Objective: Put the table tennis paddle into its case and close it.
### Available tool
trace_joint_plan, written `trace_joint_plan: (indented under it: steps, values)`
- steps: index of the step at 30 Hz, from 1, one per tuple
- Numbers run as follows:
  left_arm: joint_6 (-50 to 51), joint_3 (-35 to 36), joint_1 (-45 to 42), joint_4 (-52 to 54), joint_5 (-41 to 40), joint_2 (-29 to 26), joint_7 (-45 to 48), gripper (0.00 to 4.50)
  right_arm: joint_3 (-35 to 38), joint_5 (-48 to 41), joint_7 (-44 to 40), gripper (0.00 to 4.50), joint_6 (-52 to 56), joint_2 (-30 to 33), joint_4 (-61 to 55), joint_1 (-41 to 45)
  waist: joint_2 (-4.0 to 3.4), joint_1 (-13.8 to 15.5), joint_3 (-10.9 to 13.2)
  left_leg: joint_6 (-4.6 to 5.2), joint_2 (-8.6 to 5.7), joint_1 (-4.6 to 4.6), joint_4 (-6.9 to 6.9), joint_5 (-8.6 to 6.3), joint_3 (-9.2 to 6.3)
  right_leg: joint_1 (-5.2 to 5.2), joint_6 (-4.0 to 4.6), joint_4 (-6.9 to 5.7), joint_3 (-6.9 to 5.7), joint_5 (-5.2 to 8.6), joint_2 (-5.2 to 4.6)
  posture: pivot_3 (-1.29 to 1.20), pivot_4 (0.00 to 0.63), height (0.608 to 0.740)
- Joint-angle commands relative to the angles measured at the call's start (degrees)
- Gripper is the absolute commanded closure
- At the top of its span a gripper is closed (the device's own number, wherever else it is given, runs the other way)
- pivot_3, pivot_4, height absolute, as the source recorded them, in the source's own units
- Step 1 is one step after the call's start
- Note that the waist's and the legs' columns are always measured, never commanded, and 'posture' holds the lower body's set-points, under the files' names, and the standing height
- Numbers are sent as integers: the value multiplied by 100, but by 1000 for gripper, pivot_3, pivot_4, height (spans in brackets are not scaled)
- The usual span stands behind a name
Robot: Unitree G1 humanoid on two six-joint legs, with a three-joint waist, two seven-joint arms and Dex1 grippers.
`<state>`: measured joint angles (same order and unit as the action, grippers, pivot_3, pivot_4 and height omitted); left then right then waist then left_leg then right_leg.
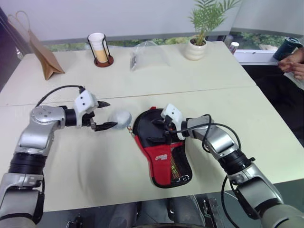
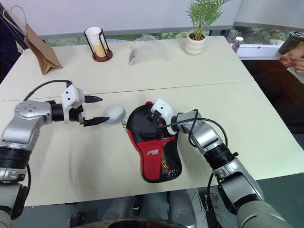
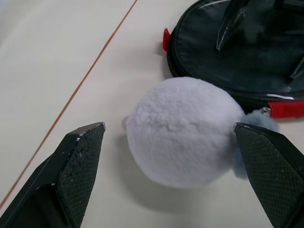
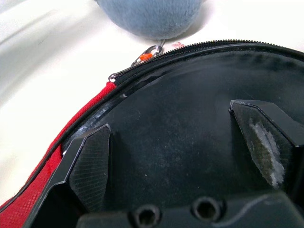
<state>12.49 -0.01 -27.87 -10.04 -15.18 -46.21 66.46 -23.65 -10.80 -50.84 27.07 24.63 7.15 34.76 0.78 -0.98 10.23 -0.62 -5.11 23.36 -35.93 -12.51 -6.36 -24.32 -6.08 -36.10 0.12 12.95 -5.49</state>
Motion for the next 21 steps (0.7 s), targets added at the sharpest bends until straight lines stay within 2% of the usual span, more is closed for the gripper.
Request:
trace_joint_plan:
  steps: [1,6,16,21]
  values:
    - [36,307,-31,216,-236,-253,237,0,-69,198,-24,61,138,-46,224,-101,1,-1,-1,0,0,0,0,0,0,0,0,0,0,0,0,0,150,740]
    - [-158,149,-10,211,-94,-415,496,0,-32,287,-85,61,188,-68,191,-108,-1,1,-2,0,0,-1,0,0,-1,2,0,0,0,0,0,0,150,740]
    - [-775,-365,-365,-365,443,-326,788,0,44,374,-103,61,240,-116,198,-78,-1,6,-2,-1,0,-1,0,1,0,2,0,-1,0,0,1,0,150,740]
    - [-1316,-613,-660,-732,712,78,662,0,53,423,-122,61,245,-109,207,-84,-2,21,-3,-1,-1,-1,-2,1,-1,5,0,-1,-1,0,2,0,150,740]
